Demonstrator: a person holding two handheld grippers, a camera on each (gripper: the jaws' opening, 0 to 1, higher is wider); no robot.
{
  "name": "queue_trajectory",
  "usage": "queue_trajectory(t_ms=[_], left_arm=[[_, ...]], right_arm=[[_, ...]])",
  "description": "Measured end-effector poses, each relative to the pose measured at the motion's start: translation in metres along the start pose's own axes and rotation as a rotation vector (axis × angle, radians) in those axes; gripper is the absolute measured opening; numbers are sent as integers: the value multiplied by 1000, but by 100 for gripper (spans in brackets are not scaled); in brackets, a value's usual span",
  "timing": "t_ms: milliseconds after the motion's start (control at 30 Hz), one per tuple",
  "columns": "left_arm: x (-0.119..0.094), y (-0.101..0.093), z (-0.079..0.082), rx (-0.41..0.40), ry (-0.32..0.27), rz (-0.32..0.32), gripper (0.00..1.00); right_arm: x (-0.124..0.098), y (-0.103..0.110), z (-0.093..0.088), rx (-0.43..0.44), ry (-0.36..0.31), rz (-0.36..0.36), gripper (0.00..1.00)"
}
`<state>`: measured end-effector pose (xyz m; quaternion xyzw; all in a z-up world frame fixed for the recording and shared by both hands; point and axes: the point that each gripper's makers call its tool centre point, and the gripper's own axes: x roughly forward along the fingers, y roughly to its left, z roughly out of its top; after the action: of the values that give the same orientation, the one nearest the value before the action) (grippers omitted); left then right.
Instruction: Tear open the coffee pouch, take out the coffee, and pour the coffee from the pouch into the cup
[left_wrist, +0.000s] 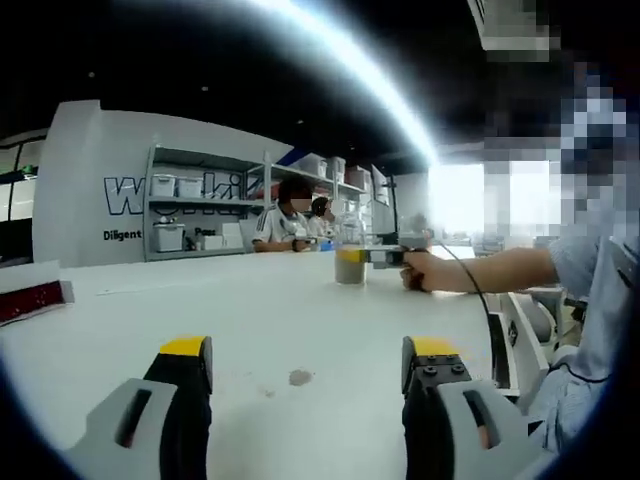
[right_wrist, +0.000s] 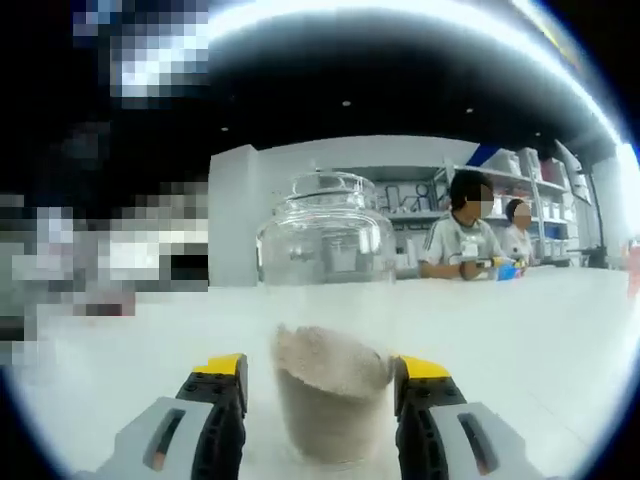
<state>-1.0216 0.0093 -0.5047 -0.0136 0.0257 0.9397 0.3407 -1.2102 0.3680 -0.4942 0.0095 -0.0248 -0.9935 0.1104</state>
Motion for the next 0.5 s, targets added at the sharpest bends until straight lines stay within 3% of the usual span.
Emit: queue_trajectory(t_ms=[167,300,333,433,500], left_arm=[[-2,15,-3,22,13,59,79],[-7,22,0,40,-5,84,78],[-8,25,0,41,-6,93,78],[-11,32,-2,50,4,114,78],[-12,34,-2,48,1,125,78]], right_arm=[[-18,18,4,6,-23,59,66],[-36,40,5,44,-28,145,57],[-44,53,2,71,-13,195,53],[-55,81,8,-44,-58,287,52],[-58,99,10,-62,-73,356,51]])
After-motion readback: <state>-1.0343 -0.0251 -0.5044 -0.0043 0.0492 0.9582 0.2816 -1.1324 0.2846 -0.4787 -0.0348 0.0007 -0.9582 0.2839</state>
